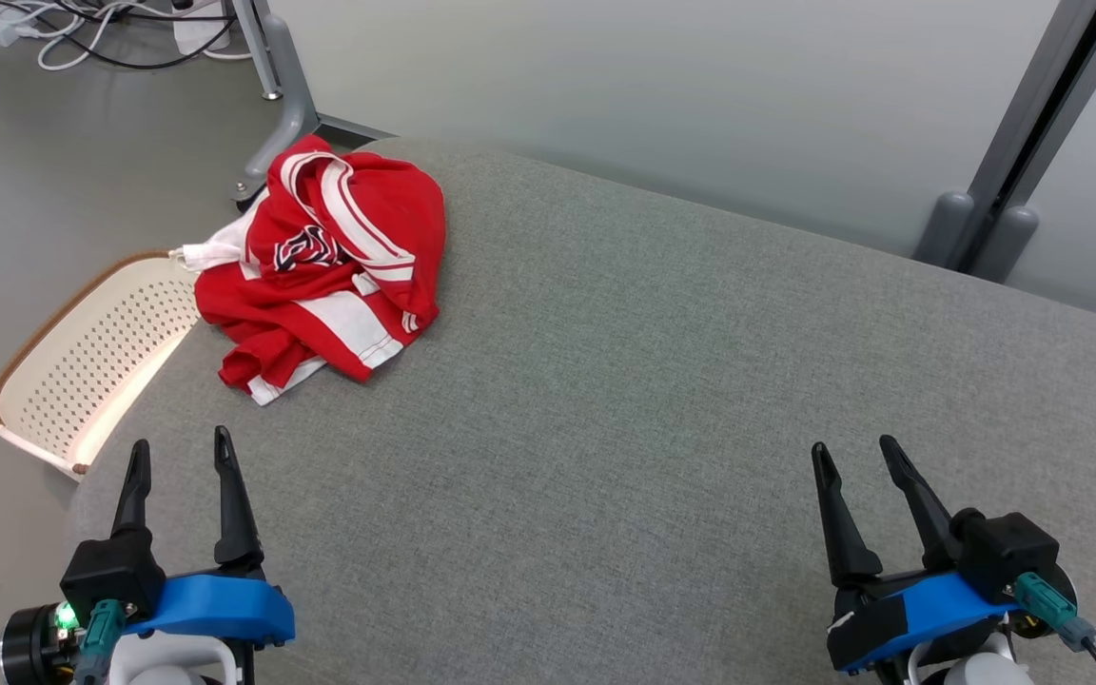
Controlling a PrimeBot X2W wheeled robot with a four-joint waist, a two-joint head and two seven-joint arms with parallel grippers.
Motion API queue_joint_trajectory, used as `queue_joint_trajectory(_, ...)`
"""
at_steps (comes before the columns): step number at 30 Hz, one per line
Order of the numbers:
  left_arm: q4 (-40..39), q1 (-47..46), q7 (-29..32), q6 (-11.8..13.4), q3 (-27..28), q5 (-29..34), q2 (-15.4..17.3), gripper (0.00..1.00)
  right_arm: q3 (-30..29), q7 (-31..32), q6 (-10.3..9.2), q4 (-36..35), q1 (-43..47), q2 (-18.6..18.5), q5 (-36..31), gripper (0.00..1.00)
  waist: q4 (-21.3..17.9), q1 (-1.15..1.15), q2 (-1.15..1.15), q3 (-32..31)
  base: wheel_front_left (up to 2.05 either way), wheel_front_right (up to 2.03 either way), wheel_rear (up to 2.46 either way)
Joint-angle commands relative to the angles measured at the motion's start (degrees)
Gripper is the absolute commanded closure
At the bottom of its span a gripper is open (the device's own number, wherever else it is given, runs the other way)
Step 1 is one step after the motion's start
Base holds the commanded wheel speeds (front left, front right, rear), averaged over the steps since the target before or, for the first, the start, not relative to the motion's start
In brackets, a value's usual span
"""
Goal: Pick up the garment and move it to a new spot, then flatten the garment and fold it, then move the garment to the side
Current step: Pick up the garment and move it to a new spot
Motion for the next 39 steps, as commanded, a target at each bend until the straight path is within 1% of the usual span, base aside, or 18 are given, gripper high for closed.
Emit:
queue_joint_trajectory(1,-0.26,0.26,-0.18,0.25,0.25,-0.18,-0.02,0.0,-0.12,-0.06,0.03,-0.01,-0.28,-0.32,0.01,0.0,-0.03,0.0,0.0,-0.03,0.0,0.0,0.0)
queue_joint_trajectory(6,-0.36,-0.48,-0.18,0.26,1.14,-0.26,-0.04,0.0,-0.2,-0.06,0.03,0.01,-0.55,-0.32,-0.27,0.0,-0.94,0.0,0.0,0.41,0.0,0.0,0.0)
queue_joint_trajectory(12,0.2,-3.9,-0.18,-0.97,2.42,-0.82,0.18,0.0,-0.47,-0.06,0.03,-0.5,-1.31,-0.33,-1.54,0.0,-2.87,0.0,0.0,2.31,0.0,0.0,0.0)
queue_joint_trajectory(16,0.97,-9.14,-0.18,-2.17,4.51,-1.84,1.73,0.0,-1.42,-0.06,0.03,-1.21,-2.86,-0.32,-3.36,0.0,-4.89,0.0,0.0,5.18,0.0,0.0,0.0)
queue_joint_trajectory(20,2.26,-15.28,-0.18,-2.64,7.05,-2.32,3.97,0.0,-1.94,-0.06,0.03,-2.5,-5.26,-0.86,-5.33,0.0,-7.96,0.0,0.0,8.85,0.0,0.0,0.0)
queue_joint_trajectory(29,7.89,-27.75,-0.16,-3.56,13.28,-4.0,10.99,0.0,-2.9,-0.06,0.02,-7.71,-8.69,-2.25,-7.2,0.0,-15.92,0.0,0.0,16.7,0.0,0.0,0.0)
queue_joint_trajectory(30,8.85,-29.1,-0.17,-3.7,13.94,-4.25,11.64,0.0,-3.08,-0.06,0.02,-8.27,-8.86,-2.3,-7.43,0.0,-16.66,0.0,0.0,17.42,0.0,0.0,0.0)
queue_joint_trajectory(31,8.85,-29.1,-0.17,-3.7,13.94,-4.25,11.64,0.0,-3.08,-0.06,0.02,-8.27,-8.86,-2.3,-7.43,0.0,-16.66,0.0,0.0,17.42,0.0,0.0,0.0)
queue_joint_trajectory(36,16.62,-34.15,-0.17,-4.1,15.69,-4.73,15.44,0.0,-3.12,-0.06,0.03,-11.07,-9.59,-2.41,-8.29,0.0,-19.92,0.0,0.0,20.97,0.0,0.0,0.0)
queue_joint_trajectory(39,22.41,-36.81,-0.19,-4.33,15.78,-4.81,17.07,0.0,-3.5,-0.06,0.02,-12.47,-9.67,-2.48,-8.85,0.0,-21.17,0.0,0.0,22.67,0.0,0.0,0.0)
